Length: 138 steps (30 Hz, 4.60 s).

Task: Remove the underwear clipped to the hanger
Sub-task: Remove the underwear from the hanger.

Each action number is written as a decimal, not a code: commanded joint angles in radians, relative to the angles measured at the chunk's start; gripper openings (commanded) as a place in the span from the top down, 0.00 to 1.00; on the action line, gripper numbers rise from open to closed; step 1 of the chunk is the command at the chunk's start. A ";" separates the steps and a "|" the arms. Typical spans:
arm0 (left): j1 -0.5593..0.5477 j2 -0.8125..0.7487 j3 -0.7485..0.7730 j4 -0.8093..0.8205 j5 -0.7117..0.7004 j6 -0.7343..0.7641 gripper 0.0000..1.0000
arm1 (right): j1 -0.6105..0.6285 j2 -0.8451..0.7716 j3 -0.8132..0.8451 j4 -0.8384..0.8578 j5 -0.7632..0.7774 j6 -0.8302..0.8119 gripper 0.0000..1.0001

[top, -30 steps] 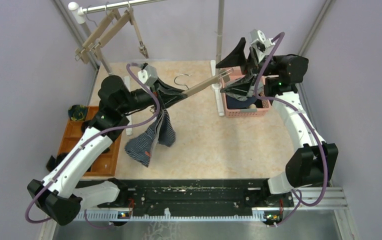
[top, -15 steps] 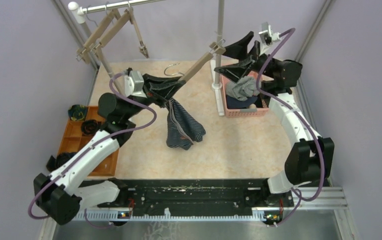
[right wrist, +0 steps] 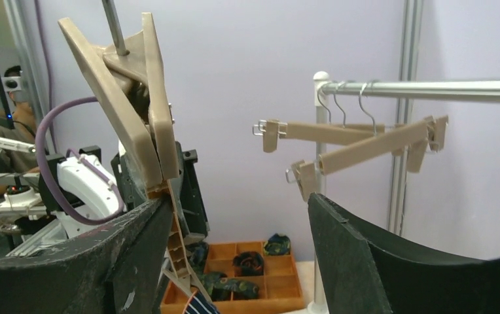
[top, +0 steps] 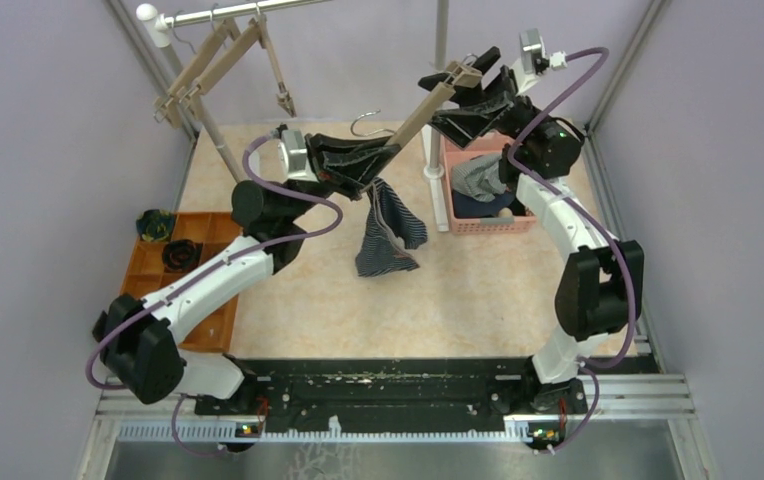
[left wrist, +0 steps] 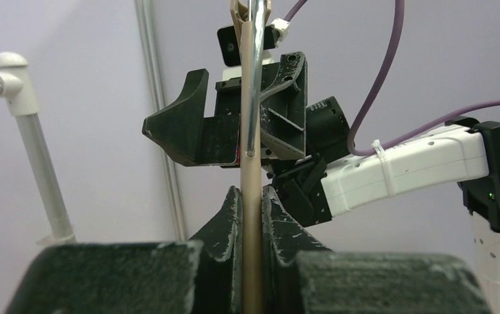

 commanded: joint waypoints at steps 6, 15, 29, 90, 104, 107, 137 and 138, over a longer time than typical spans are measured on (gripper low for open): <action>-0.028 -0.027 0.052 0.053 -0.033 0.089 1.00 | 0.038 -0.037 0.027 0.017 -0.029 -0.010 0.24; -0.028 -0.066 0.066 0.033 -0.054 0.168 1.00 | 0.039 -0.065 0.003 -0.028 -0.050 -0.052 0.23; -0.029 -0.165 0.087 0.059 -0.016 0.188 1.00 | 0.051 -0.066 -0.039 -0.168 -0.049 -0.171 0.22; -0.004 0.062 0.023 0.284 -0.078 -0.150 1.00 | 0.073 0.001 0.146 -0.035 -0.008 -0.036 0.76; 0.001 0.147 0.093 0.333 -0.056 -0.222 1.00 | 0.074 -0.002 0.159 -0.025 -0.030 -0.004 0.67; 0.003 0.156 0.102 0.339 -0.053 -0.224 1.00 | 0.075 -0.006 0.156 -0.032 -0.032 -0.010 0.85; 0.021 -0.160 -0.101 -0.334 -0.130 0.158 0.24 | 0.041 0.001 0.197 0.062 0.013 0.070 1.00; 0.021 -0.168 -0.123 -0.321 -0.134 0.161 0.24 | 0.040 0.002 0.198 0.065 0.013 0.074 1.00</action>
